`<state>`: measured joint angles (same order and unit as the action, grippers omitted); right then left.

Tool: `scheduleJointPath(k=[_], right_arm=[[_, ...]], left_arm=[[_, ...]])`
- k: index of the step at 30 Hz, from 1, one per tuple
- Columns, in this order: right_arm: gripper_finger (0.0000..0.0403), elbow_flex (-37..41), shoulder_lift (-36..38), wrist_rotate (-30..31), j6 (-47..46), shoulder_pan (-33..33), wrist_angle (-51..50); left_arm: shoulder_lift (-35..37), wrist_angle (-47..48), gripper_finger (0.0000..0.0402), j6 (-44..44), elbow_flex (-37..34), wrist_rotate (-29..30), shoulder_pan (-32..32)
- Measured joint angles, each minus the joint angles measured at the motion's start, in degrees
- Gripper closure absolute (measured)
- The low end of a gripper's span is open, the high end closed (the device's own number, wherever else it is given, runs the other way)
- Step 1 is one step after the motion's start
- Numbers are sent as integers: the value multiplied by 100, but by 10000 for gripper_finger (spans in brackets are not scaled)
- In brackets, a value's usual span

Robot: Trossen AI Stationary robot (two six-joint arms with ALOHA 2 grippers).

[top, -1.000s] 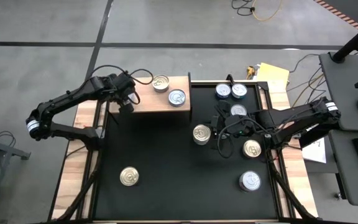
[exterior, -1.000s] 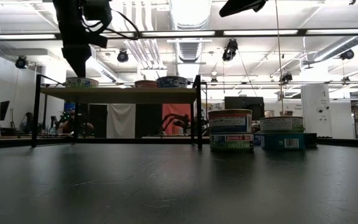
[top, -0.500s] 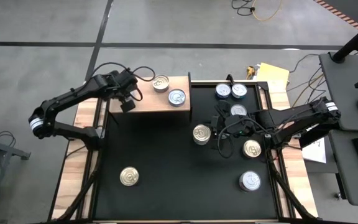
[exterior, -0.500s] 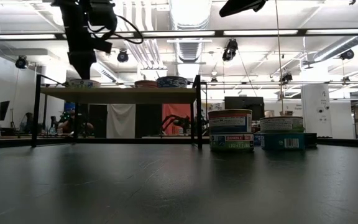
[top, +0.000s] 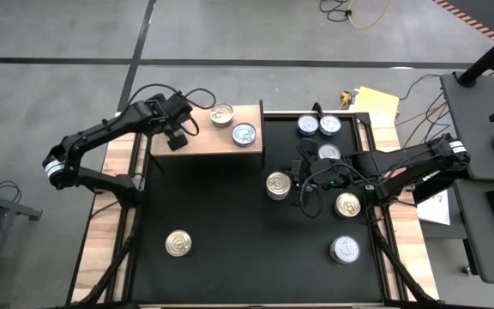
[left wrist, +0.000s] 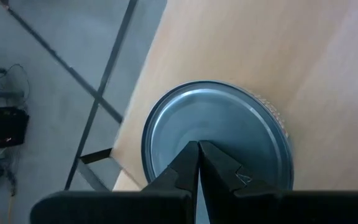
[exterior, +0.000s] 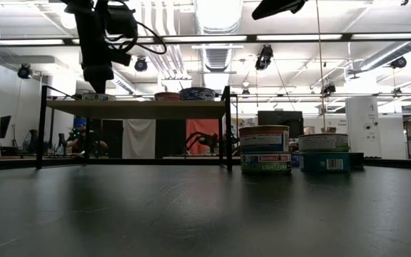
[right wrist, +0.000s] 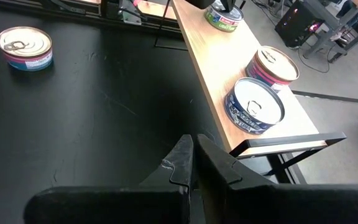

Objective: Stack canned seafood by type on shelf
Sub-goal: Put the green/white tuna can on the shelf

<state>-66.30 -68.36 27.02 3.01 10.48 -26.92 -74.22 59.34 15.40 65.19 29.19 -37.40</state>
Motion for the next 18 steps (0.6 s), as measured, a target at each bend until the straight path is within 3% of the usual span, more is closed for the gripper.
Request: scheduleJointPath(k=[18], right_arm=[[393,0,0,1,0,0,-24]], left_arm=[[-4,-206,401,65,-9,22,-148]])
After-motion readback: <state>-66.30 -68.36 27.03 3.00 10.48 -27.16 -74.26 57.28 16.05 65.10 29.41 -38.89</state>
